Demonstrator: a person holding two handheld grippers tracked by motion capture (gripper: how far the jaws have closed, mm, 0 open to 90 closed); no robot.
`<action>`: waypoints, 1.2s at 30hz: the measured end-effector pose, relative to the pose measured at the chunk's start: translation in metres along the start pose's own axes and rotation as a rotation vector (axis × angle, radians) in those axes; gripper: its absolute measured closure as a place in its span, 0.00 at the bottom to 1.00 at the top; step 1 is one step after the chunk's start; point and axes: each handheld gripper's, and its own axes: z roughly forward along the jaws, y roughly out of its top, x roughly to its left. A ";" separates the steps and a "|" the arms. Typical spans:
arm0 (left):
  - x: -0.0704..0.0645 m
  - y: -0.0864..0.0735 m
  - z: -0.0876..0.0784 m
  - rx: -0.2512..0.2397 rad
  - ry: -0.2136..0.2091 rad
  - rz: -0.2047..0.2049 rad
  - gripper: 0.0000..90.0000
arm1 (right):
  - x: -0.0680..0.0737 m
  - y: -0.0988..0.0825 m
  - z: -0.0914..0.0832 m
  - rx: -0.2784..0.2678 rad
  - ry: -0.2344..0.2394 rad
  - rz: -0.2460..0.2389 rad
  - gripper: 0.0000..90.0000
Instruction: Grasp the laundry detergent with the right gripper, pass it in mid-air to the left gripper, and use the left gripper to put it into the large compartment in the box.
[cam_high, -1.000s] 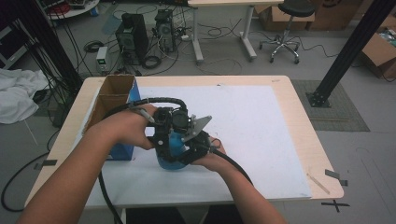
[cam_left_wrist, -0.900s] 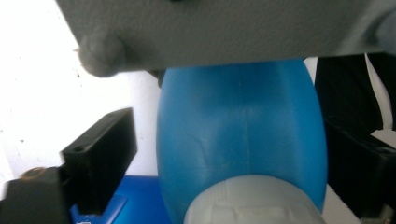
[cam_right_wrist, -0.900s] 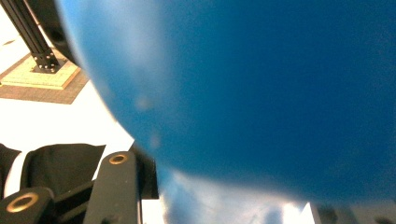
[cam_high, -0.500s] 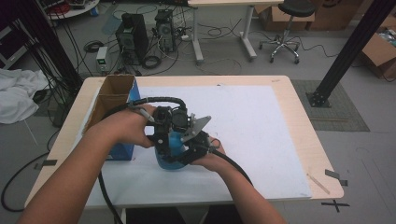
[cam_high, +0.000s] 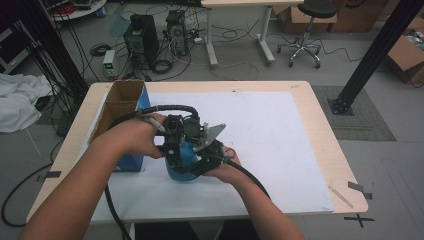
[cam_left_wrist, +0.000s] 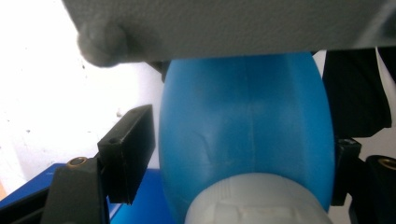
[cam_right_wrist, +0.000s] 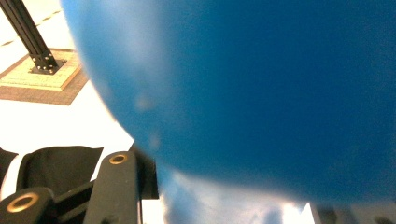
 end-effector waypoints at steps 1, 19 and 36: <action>0.000 0.000 0.000 -0.002 0.001 0.000 0.31 | 0.001 0.000 0.000 0.005 0.003 0.007 0.51; -0.003 0.000 -0.002 0.007 -0.001 0.001 0.39 | 0.000 -0.001 0.002 0.008 0.001 0.010 0.51; -0.008 0.004 -0.003 0.036 0.028 0.002 0.42 | 0.001 0.000 0.003 0.000 -0.008 0.001 0.51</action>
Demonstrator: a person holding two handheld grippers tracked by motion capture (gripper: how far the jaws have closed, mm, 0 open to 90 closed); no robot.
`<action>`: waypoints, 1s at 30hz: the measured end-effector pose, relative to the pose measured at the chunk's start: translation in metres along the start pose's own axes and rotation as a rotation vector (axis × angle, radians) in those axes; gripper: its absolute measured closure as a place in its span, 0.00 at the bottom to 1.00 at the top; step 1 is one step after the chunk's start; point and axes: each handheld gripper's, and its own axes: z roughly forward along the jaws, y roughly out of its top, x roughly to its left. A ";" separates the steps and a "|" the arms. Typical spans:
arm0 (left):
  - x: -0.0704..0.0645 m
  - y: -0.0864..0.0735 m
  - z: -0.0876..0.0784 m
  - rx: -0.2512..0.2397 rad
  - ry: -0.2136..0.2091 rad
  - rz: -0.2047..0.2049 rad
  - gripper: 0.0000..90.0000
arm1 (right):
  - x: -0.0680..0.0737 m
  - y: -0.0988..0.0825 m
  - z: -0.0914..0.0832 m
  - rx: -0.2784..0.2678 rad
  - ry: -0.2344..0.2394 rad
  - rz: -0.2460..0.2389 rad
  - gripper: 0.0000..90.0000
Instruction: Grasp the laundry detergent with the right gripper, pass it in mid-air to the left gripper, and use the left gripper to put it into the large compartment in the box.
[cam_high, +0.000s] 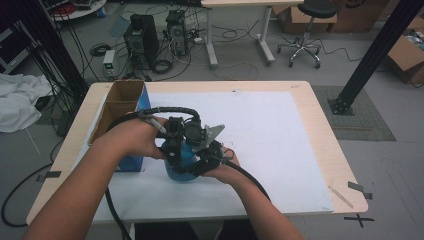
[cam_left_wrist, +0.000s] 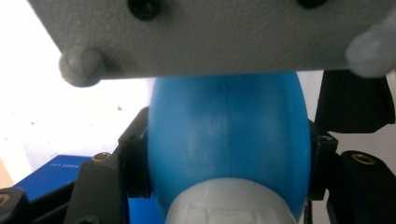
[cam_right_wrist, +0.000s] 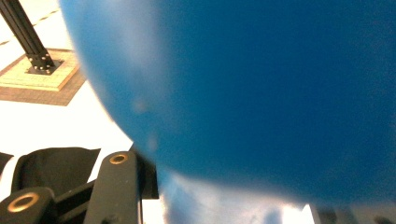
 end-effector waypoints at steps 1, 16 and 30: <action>0.000 0.000 -0.001 0.002 0.001 0.003 0.42 | 0.000 0.000 0.000 0.000 -0.001 -0.003 0.51; 0.012 0.000 -0.007 0.016 -0.026 -0.017 0.42 | 0.000 0.000 -0.021 0.008 -0.024 0.027 0.34; 0.022 -0.002 -0.027 0.021 -0.046 -0.082 0.43 | -0.009 0.008 -0.050 0.082 -0.018 -0.006 0.16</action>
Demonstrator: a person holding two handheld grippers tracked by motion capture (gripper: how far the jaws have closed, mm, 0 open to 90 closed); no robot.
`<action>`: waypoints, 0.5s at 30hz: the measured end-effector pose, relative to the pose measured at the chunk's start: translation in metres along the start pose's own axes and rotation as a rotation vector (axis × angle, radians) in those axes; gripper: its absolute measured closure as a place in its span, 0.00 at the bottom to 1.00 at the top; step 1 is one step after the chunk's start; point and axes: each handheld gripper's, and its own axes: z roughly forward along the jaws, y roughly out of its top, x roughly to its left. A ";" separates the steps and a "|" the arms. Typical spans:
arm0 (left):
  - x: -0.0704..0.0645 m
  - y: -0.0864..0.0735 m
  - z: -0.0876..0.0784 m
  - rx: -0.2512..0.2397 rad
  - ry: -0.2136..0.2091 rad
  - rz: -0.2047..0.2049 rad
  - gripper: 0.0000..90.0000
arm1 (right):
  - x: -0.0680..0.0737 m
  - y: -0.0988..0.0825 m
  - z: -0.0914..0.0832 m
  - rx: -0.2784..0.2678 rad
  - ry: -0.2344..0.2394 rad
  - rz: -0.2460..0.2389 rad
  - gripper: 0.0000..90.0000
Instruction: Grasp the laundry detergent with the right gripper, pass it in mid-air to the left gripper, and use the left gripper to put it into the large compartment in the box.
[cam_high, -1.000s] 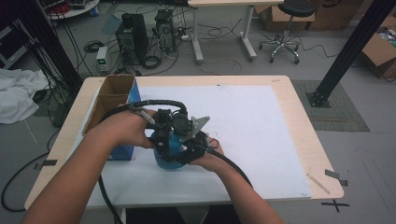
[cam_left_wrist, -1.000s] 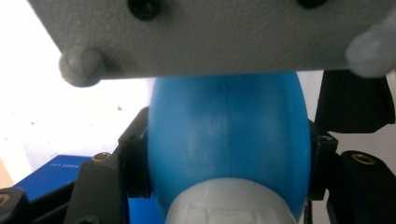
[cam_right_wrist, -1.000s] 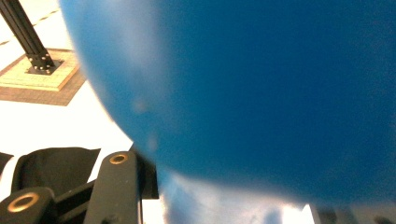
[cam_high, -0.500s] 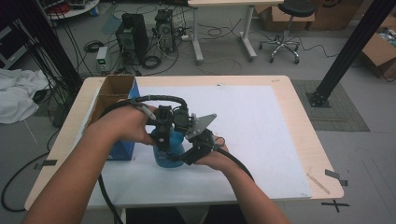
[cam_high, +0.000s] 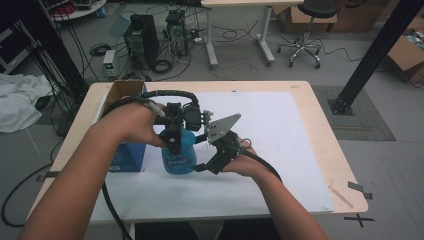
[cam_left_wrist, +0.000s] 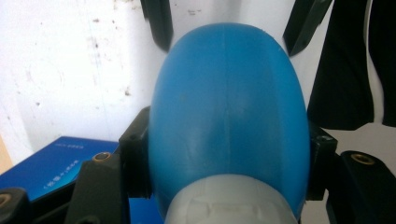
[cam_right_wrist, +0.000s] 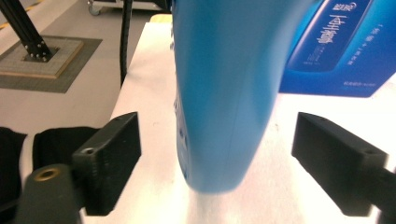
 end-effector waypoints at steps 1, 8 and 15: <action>0.001 0.000 -0.002 0.003 -0.003 -0.009 0.43 | 0.000 0.001 -0.002 0.007 -0.001 -0.004 0.14; 0.014 -0.003 -0.017 0.010 -0.036 -0.078 0.43 | -0.002 0.008 -0.020 0.093 -0.002 -0.043 0.06; 0.031 -0.013 -0.036 0.008 -0.061 -0.232 0.42 | -0.004 0.012 -0.035 0.200 -0.002 -0.063 0.00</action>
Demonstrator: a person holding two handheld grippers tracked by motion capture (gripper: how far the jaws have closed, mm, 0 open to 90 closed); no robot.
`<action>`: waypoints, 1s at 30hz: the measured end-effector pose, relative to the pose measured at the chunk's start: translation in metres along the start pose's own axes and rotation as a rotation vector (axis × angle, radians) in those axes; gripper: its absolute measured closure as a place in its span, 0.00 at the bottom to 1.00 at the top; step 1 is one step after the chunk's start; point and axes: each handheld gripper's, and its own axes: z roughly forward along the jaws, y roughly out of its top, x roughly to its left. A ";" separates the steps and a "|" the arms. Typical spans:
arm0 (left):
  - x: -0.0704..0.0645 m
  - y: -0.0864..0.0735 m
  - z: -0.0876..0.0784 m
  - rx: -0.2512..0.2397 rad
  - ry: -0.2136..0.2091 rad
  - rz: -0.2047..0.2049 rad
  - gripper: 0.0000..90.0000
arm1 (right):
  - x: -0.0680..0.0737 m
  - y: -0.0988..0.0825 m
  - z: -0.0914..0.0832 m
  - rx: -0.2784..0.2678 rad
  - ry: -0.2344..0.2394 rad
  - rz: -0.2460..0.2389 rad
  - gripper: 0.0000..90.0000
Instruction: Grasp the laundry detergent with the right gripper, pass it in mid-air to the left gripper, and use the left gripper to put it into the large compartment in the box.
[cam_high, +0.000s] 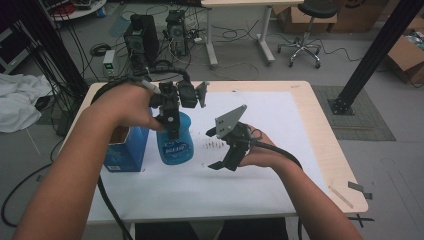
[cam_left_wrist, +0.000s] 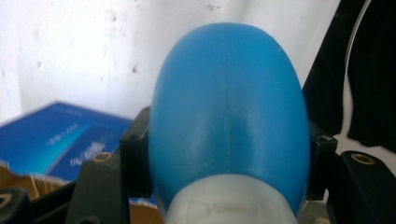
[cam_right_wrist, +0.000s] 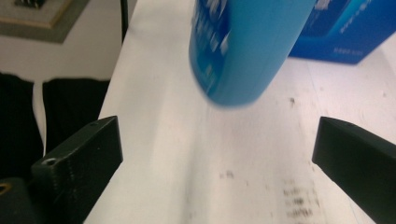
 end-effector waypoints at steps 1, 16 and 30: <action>0.002 -0.001 -0.003 -0.001 -0.003 -0.024 0.42 | 0.000 -0.001 -0.002 0.013 0.003 -0.003 0.00; 0.031 -0.022 -0.049 0.000 0.002 -0.370 0.42 | -0.010 -0.004 -0.021 0.250 0.021 -0.026 0.00; 0.059 -0.070 -0.073 0.005 -0.015 -0.703 0.42 | -0.021 -0.015 -0.035 0.517 0.093 -0.038 0.00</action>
